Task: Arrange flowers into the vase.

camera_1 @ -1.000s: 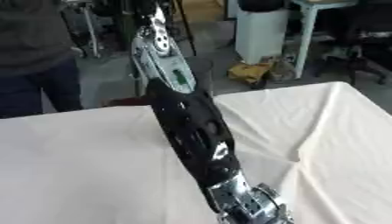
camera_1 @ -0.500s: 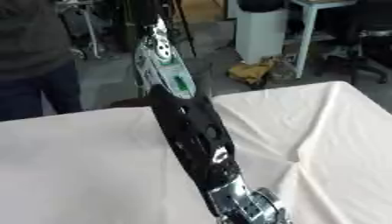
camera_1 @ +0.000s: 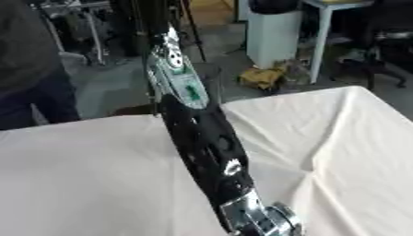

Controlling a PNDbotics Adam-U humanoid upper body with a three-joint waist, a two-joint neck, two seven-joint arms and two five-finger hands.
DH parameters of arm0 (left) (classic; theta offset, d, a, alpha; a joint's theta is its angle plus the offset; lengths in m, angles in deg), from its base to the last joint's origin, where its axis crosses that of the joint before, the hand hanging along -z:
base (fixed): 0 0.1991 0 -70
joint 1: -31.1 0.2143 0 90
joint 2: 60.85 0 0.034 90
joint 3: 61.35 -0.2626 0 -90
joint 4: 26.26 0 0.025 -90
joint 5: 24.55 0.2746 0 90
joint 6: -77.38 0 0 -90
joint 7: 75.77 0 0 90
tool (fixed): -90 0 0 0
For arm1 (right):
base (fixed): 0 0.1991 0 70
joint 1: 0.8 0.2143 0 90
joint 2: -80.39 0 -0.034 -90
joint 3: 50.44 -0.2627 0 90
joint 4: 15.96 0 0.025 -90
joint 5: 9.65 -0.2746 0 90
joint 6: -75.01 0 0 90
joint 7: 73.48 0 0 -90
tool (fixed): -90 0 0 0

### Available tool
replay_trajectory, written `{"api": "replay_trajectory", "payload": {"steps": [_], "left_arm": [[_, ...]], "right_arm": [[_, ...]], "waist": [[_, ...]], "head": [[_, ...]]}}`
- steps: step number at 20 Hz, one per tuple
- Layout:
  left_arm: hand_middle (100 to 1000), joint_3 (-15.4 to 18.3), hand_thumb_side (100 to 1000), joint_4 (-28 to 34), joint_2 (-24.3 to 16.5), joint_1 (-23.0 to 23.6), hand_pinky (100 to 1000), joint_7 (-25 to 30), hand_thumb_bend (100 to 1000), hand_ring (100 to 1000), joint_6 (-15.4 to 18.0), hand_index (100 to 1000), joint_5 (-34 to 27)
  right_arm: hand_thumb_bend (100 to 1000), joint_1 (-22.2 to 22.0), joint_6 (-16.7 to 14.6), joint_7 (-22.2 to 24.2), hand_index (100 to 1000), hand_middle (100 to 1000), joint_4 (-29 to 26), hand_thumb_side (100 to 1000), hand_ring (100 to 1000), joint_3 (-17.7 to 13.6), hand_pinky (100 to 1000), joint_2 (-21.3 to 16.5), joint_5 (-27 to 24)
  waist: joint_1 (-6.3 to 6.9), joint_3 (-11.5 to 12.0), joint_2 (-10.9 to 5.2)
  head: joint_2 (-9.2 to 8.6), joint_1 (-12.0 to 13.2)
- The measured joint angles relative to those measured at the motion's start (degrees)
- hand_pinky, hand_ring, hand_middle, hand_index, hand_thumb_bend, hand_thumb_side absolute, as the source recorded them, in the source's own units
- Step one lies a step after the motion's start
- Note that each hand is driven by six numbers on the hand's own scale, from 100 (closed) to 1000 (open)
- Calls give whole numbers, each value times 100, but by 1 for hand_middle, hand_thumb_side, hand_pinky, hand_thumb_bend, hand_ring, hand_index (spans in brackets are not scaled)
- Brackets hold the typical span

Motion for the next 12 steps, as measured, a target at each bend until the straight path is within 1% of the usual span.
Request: {"api": "replay_trajectory", "payload": {"steps": [12], "left_arm": [[657, 0, 1000, 0, 0, 0, 537, 10, 362, 745, -2, 651, 0]], "right_arm": [[100, 1, -27, -56, 100, 100, -1, 1000, 100, -35, 100, -8, 31]], "waist": [[11, -17, 0]], "head": [[0, -9]]}}
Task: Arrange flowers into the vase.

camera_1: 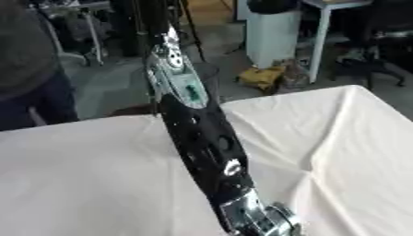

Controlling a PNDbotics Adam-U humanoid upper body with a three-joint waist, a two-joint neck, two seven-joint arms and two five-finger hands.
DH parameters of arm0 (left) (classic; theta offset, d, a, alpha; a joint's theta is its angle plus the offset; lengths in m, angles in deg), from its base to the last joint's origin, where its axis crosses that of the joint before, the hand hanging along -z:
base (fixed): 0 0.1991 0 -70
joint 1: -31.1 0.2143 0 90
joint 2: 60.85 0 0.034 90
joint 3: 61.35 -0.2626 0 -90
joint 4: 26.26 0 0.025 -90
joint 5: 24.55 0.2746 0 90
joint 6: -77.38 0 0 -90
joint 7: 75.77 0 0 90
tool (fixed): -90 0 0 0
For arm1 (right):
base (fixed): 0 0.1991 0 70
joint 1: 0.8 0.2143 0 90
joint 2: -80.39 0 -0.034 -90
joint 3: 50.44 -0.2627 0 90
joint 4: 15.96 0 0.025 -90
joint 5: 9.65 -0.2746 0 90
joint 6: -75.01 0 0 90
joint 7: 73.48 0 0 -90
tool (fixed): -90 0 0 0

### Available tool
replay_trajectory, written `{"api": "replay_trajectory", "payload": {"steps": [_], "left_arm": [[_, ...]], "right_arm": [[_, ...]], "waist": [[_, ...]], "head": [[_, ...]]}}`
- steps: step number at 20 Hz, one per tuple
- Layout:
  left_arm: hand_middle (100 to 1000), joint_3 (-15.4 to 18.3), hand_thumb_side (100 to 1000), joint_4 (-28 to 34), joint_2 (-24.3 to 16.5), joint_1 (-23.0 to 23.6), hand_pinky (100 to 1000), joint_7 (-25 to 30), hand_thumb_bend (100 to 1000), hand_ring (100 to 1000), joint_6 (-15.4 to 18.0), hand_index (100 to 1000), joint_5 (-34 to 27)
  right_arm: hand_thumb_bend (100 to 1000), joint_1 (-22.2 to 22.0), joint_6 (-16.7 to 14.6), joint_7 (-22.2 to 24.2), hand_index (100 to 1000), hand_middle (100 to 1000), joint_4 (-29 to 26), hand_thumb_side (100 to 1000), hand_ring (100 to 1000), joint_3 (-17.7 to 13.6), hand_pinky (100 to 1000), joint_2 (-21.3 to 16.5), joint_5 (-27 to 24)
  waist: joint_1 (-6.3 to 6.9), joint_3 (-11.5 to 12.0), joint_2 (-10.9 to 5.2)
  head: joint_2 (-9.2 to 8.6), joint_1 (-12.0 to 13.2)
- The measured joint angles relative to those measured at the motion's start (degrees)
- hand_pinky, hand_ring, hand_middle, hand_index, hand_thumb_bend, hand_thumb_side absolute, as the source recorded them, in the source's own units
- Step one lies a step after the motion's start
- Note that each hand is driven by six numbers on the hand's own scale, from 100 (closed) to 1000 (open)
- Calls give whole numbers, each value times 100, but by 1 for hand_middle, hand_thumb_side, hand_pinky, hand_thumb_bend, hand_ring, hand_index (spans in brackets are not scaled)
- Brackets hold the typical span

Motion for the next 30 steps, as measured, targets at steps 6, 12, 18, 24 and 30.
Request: {"api": "replay_trajectory", "payload": {"steps": [6, 12, 18, 24, 30], "left_arm": [[656, 1, 1000, 0, 0, 2, 538, 0, 361, 745, 0, 651, 0], [656, 3, 1000, 0, 0, 15, 538, 0, 360, 745, 0, 650, 0], [655, 22, 1000, -1, 0, 38, 539, -9, 359, 745, 6, 650, 0], [655, 37, 1000, -1, -1, 42, 539, -13, 358, 744, 7, 650, 0], [655, 38, 1000, -1, -2, 44, 540, -13, 357, 744, 7, 650, 0]], "right_arm": [[100, 76, -139, -105, 100, 100, 15, 1000, 100, -37, 100, -140, 68], [100, 198, -305, -252, 100, 100, 54, 1000, 100, -125, 100, -418, 138], [100, 230, -391, -351, 100, 100, 87, 1000, 100, -188, 100, -644, 203], [100, 229, -443, -406, 100, 100, 156, 1000, 100, -279, 100, -893, 272], [100, 195, -441, -416, 100, 100, 186, 1000, 100, -320, 100, -969, 297]], "waist": [[0, -33, 0], [0, -77, 0], [0, -133, 0], [0, -157, 0], [0, -158, 0]], "head": [[0, 24], [-1, 48], [-7, 67], [-53, 98], [-58, 98]]}}
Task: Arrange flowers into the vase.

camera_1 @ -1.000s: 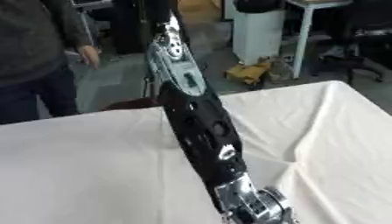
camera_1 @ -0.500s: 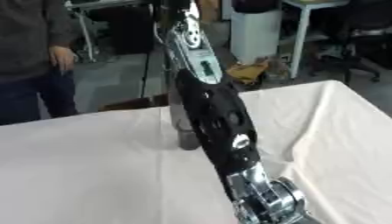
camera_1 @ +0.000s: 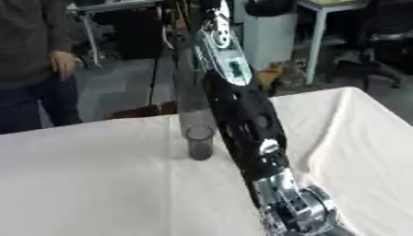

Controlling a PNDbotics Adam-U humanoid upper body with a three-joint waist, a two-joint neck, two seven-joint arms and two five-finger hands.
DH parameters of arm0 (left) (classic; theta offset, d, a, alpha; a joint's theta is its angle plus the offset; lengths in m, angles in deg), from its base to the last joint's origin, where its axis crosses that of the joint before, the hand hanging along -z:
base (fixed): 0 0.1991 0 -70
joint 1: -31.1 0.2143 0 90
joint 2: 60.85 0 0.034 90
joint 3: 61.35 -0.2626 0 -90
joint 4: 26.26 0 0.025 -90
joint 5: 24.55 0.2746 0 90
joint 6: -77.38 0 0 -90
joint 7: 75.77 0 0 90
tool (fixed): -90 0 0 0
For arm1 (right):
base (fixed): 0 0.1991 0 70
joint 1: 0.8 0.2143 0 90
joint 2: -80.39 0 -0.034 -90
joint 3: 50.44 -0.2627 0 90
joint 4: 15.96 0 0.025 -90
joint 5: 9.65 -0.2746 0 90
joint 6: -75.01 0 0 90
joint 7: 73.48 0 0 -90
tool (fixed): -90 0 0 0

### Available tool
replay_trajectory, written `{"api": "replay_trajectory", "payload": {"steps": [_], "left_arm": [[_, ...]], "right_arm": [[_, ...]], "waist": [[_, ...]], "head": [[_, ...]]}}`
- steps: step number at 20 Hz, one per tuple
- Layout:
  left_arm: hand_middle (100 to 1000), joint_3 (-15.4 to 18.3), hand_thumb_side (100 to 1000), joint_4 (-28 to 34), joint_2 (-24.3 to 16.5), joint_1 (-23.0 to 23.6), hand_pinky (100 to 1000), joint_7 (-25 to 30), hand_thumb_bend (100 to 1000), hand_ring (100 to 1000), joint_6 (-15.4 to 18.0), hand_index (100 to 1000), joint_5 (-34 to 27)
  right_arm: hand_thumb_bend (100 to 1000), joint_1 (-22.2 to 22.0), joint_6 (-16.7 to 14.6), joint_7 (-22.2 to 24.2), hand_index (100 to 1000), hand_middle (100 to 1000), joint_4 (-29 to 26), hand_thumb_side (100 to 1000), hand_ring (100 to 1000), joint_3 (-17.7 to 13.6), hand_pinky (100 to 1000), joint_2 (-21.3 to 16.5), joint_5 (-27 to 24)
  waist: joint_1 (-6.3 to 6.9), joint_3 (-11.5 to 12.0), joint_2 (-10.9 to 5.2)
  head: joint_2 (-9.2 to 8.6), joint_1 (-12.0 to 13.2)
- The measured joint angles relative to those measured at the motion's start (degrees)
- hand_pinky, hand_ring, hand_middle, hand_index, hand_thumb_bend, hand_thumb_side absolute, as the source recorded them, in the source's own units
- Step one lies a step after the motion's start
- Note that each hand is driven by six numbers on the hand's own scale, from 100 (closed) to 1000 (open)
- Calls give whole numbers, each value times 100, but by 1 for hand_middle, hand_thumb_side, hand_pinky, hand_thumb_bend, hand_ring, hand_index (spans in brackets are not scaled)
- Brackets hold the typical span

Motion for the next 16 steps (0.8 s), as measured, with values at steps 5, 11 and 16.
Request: {"api": "replay_trajectory", "payload": {"steps": [5, 11, 16], "left_arm": [[655, 0, 1000, 0, 0, 0, 540, -3, 357, 744, -3, 650, 0], [654, 0, 1000, 0, 0, 0, 541, -6, 356, 744, -6, 650, 0], [653, 0, 1000, 0, 0, 2, 542, -5, 355, 744, -7, 650, 0]], "right_arm": [[100, -5, 4, 0, 100, 100, 2, 1000, 100, -11, 100, -3, 10], [100, -45, 8, -6, 100, 100, 2, 1000, 100, -34, 100, -49, 18], [100, -46, -14, -28, 100, 100, 2, 1000, 100, -34, 100, -115, 56]], "waist": [[0, 0, 0], [0, 104, 0], [15, 239, 0]], "head": [[0, 0], [-63, -14], [-151, -100]]}}
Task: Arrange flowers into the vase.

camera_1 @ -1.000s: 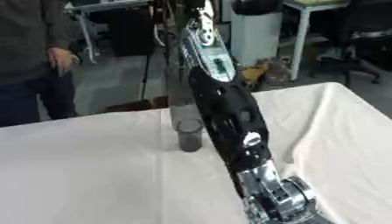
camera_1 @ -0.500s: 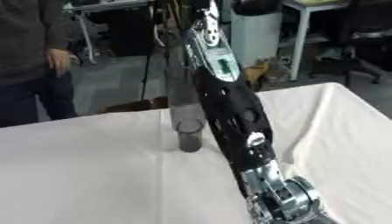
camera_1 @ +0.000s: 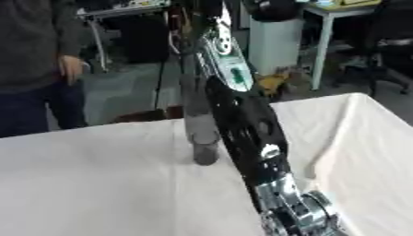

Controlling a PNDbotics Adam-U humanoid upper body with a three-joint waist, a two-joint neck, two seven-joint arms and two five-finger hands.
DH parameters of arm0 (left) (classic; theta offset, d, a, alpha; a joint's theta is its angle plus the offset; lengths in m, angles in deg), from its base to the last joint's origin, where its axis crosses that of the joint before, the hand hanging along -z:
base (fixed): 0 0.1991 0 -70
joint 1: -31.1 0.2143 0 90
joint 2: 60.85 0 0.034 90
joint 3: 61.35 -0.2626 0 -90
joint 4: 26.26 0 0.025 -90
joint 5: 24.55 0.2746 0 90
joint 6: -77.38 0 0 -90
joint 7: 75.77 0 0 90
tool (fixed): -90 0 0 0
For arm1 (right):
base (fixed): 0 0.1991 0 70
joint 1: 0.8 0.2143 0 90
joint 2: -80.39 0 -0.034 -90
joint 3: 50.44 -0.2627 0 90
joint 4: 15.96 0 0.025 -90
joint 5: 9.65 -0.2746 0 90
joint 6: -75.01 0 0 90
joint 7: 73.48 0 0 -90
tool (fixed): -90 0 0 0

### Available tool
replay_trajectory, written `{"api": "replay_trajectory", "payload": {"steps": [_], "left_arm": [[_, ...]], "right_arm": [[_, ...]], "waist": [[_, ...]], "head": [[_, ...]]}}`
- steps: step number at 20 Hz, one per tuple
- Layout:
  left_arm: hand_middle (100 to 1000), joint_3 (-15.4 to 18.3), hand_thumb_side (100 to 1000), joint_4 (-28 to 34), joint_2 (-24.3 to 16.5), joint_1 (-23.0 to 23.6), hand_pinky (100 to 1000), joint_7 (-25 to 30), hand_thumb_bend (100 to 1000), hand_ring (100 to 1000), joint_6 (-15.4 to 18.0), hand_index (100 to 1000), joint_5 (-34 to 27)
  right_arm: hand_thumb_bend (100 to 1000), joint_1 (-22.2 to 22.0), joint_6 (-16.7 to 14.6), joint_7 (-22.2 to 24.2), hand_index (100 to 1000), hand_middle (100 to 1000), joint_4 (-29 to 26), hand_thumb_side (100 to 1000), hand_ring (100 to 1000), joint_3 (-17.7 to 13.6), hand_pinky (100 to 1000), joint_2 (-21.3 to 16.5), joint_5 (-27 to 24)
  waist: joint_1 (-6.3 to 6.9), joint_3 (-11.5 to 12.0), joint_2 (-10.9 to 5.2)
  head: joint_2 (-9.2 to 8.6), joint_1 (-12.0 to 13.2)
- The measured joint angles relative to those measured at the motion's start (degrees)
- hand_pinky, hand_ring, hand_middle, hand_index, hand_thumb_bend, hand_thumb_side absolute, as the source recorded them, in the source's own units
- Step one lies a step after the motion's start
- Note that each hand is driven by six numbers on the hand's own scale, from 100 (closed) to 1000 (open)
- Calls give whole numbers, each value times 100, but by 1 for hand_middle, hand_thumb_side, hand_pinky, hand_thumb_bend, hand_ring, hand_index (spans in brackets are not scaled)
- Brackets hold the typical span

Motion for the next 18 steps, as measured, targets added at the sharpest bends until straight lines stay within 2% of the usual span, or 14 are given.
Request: {"api": "replay_trajectory", "payload": {"steps": [4, 7, 11, 18], "left_arm": [[653, 0, 1000, 0, 0, 1, 542, 0, 354, 744, 0, 649, 0], [653, 1, 1000, 0, 1, 19, 543, 0, 354, 744, 0, 649, -10], [652, -2, 1000, 0, 5, 11, 543, 13, 353, 744, 9, 649, -36], [652, -3, 1000, 0, 6, 11, 544, 25, 352, 744, 2, 649, -58]], "right_arm": [[100, 0, -4, -3, 100, 100, 0, 1000, 100, -1, 100, -31, 12], [100, -4, -16, -2, 100, 100, 0, 1000, 100, -14, 100, -125, 55], [100, -3, -45, -5, 100, 100, 0, 1000, 100, -34, 100, -212, 67], [100, -4, -176, -5, 100, 100, 7, 1000, 100, -37, 100, -222, 131]], "waist": [[8, 22, 1], [83, 179, 51], [104, 288, 80], [128, 300, 122]], "head": [[-30, -27], [-142, -147], [-247, -277], [-327, -410]]}}
